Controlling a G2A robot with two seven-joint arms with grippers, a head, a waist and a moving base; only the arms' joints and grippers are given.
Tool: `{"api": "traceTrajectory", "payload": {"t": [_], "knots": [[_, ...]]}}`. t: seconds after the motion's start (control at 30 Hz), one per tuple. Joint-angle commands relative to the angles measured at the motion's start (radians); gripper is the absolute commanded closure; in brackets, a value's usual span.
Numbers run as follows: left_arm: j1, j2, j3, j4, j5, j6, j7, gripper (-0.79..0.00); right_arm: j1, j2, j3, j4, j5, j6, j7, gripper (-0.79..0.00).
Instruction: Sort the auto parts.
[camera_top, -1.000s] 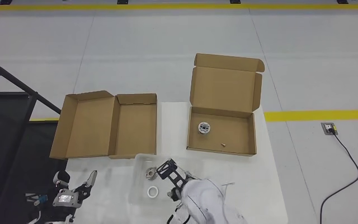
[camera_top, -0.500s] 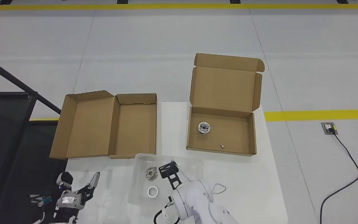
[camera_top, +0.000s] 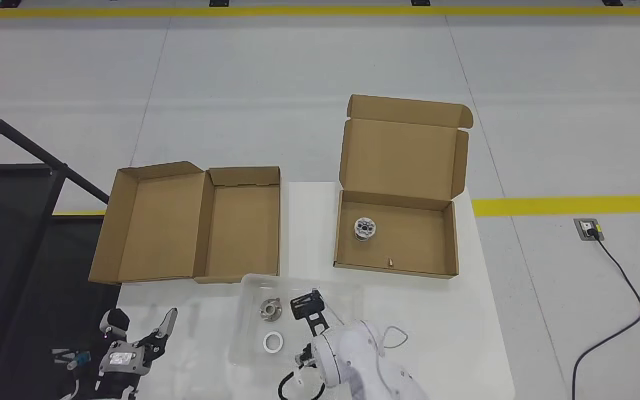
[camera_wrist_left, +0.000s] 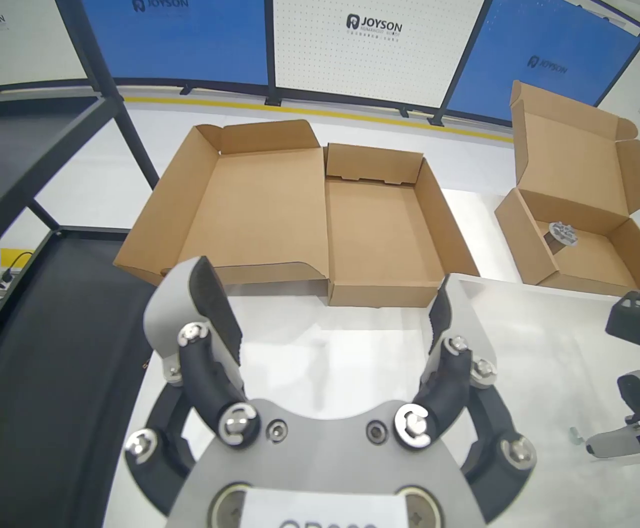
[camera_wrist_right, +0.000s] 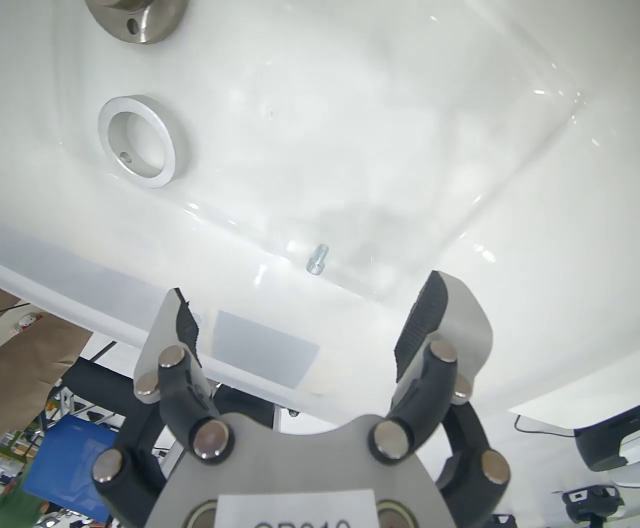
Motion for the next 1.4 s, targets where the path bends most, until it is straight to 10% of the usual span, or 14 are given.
{"api": "traceTrajectory", "payload": {"t": [0.0, 1.37], "knots": [[0.0, 0.0, 0.0, 0.0, 0.0, 0.0, 0.0, -0.785, 0.001, -0.004, 0.006, 0.012, 0.011, 0.011, -0.002, -0.369], [0.0, 0.0, 0.0, 0.0, 0.0, 0.0, 0.0, -0.785, 0.061, -0.106, 0.094, 0.29, 0.086, 0.094, -0.085, -0.206]]}}
